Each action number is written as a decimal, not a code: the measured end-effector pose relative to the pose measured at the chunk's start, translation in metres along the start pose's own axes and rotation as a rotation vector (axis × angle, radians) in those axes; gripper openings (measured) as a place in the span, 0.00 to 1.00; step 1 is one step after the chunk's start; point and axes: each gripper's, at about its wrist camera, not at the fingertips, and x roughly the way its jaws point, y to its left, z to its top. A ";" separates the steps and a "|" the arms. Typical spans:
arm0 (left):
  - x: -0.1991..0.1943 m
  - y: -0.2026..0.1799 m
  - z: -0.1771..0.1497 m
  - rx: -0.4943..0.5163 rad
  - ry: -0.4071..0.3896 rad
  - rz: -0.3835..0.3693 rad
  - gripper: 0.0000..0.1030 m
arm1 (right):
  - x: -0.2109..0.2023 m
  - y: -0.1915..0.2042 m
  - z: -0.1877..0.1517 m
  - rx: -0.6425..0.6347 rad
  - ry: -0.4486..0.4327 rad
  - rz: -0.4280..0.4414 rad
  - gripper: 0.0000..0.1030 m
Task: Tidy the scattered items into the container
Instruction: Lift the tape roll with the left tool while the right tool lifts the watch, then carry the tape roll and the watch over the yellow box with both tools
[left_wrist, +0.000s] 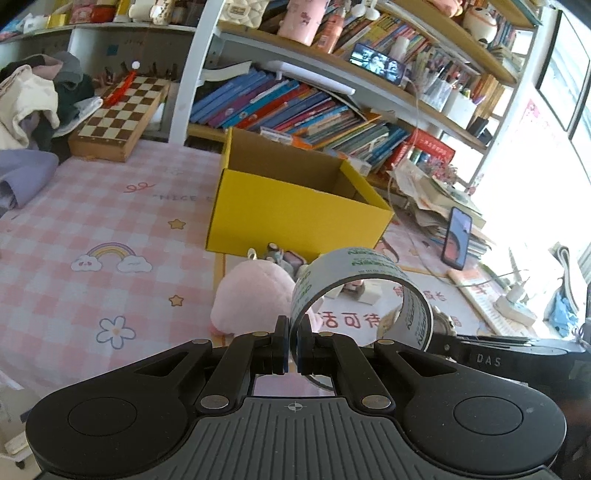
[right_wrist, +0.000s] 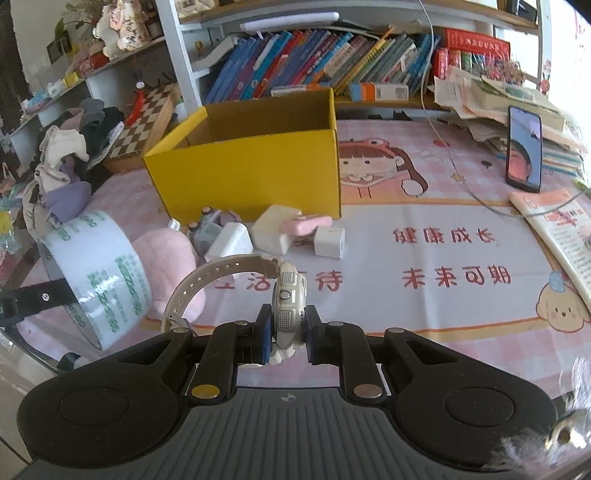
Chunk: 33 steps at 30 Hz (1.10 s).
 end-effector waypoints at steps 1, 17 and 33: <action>-0.002 0.001 0.000 -0.001 -0.004 -0.003 0.02 | -0.002 0.002 0.001 -0.006 -0.007 0.002 0.16; -0.031 0.014 0.004 -0.019 -0.082 -0.028 0.02 | -0.018 0.031 0.000 -0.068 -0.059 0.011 0.15; 0.013 0.005 0.078 0.014 -0.171 -0.076 0.02 | -0.005 0.007 0.072 -0.087 -0.184 -0.007 0.15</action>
